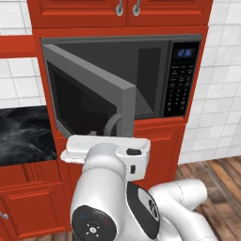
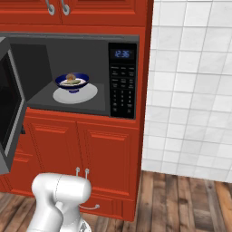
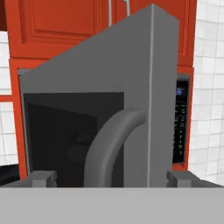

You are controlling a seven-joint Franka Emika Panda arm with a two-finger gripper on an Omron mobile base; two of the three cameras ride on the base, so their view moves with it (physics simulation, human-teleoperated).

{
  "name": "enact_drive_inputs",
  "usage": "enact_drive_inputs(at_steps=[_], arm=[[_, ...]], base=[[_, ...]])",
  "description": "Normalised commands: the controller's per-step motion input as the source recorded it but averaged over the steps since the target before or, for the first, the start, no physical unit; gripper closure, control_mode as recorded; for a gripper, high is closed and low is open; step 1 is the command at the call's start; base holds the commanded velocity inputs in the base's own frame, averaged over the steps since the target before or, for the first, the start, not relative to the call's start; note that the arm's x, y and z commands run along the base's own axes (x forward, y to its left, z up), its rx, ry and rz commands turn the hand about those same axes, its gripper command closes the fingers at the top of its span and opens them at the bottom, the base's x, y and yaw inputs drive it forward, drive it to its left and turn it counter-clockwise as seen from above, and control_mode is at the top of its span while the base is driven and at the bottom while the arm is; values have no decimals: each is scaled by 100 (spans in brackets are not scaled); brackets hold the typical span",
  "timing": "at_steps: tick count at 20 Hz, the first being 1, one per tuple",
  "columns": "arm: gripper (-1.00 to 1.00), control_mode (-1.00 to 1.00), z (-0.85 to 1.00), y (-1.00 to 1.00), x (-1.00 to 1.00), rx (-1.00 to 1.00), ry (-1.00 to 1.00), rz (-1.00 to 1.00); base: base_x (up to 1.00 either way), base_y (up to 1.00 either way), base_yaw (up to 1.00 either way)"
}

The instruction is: The microwave is finished heating the fish and mushroom. Take the bowl containing the food and place it on the dining counter.

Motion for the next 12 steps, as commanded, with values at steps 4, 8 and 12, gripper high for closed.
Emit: enact_drive_inputs(at_steps=[4, 8, 12], arm=[[-100, -100, 0, 12, 11, 0, 0, -9], [-100, -100, 0, -1, -12, 0, 0, -1], [-100, -100, -11, -11, -86, 0, 0, 0]], base=[[0, 0, 0], [0, 0, 0], [0, 0, 0]])
